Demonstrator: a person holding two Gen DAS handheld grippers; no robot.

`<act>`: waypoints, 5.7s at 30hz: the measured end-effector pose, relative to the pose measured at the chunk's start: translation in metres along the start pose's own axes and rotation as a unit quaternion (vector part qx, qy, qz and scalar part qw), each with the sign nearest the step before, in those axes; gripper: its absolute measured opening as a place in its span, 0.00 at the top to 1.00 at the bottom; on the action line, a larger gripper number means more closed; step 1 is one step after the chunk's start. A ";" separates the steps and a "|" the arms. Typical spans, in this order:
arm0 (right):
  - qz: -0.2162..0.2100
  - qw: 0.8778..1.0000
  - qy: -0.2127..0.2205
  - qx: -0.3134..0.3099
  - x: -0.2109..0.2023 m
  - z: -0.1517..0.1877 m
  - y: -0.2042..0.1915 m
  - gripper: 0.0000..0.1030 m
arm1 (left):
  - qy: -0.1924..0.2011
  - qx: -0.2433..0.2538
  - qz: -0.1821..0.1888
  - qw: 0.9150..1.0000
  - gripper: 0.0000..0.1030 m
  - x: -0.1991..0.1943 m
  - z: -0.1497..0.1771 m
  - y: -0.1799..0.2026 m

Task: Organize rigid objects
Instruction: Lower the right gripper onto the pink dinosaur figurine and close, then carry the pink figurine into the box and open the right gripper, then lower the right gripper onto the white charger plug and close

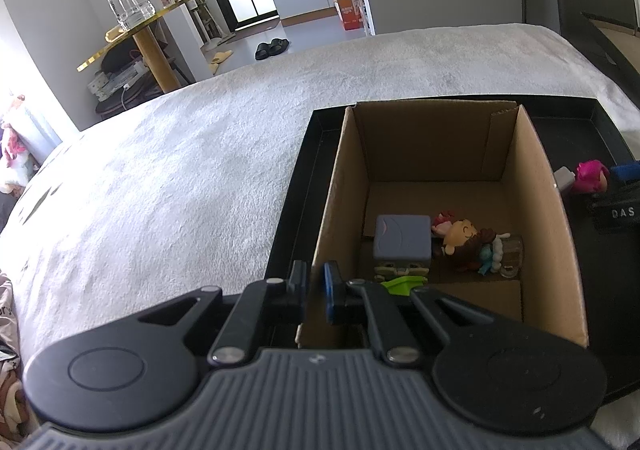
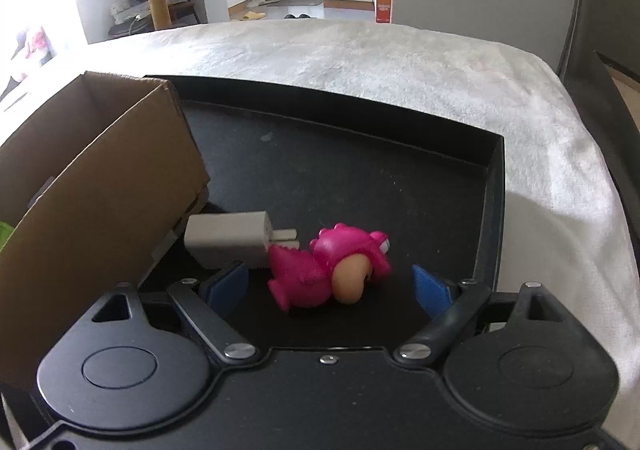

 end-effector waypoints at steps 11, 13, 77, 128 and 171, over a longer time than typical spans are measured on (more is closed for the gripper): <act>0.013 1.000 0.003 -0.026 -0.010 -0.003 -0.009 0.39 | -0.001 0.005 -0.003 1.000 0.92 0.001 0.001 0.002; 0.016 0.999 0.008 -0.029 -0.016 -0.007 -0.010 0.39 | -0.001 0.004 -0.003 1.000 0.92 0.001 0.001 0.002; -0.134 0.986 0.079 -0.058 -0.089 -0.087 -0.131 0.39 | 0.006 -0.033 0.022 0.999 0.93 -0.003 -0.002 -0.008; -0.030 0.997 0.037 -0.063 -0.061 -0.020 -0.061 0.27 | 0.008 -0.031 0.021 0.999 0.93 -0.002 -0.002 -0.007; -0.031 0.998 0.009 -0.051 -0.042 -0.017 -0.063 0.41 | 0.013 -0.037 0.021 0.999 0.93 -0.001 -0.002 -0.012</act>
Point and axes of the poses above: each gripper's, at about its wrist camera, not at the fingertips, and x roughly the way its jaws point, y to its right, z to its underside, the point moved 5 cm from there along x, roughly the way its jaws point, and after that the axes turned 1 degree about y, right-handed, at the moved point
